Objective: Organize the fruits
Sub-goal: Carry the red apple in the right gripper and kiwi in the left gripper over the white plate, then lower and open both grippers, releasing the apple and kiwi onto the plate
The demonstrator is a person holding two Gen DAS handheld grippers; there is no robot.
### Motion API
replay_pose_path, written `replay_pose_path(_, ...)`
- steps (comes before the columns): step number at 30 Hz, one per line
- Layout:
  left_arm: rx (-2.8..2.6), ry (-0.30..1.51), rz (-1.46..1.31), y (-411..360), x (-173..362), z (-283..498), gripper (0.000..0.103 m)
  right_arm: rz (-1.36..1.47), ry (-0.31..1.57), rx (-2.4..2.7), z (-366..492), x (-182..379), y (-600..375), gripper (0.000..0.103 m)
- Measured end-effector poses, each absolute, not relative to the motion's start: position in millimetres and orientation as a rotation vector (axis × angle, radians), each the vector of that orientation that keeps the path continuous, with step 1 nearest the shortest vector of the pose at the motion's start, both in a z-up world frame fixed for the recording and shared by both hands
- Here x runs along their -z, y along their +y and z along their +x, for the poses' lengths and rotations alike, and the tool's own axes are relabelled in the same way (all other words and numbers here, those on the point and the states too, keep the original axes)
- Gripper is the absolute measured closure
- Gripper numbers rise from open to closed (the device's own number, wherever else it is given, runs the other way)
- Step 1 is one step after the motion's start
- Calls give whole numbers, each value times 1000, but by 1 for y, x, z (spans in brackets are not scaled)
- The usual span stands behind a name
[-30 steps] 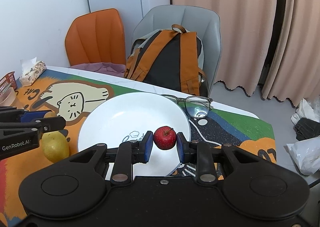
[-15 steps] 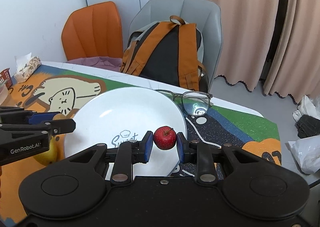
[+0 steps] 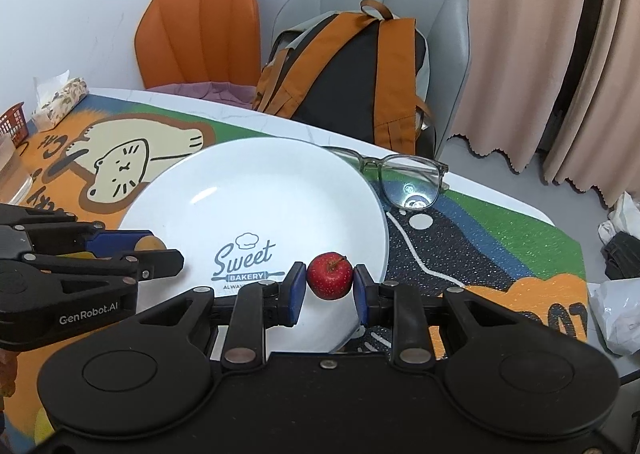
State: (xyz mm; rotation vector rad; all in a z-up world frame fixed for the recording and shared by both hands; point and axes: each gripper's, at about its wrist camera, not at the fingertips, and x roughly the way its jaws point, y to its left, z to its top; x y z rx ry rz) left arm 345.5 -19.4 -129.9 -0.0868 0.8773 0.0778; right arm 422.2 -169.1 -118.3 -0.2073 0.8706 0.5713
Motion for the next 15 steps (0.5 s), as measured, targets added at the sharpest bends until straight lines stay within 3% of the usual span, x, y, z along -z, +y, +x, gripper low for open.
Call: replay_pose_path(15,-61,901,-107,-16,138,347,76,-224,890,-582,422,123,-162,74)
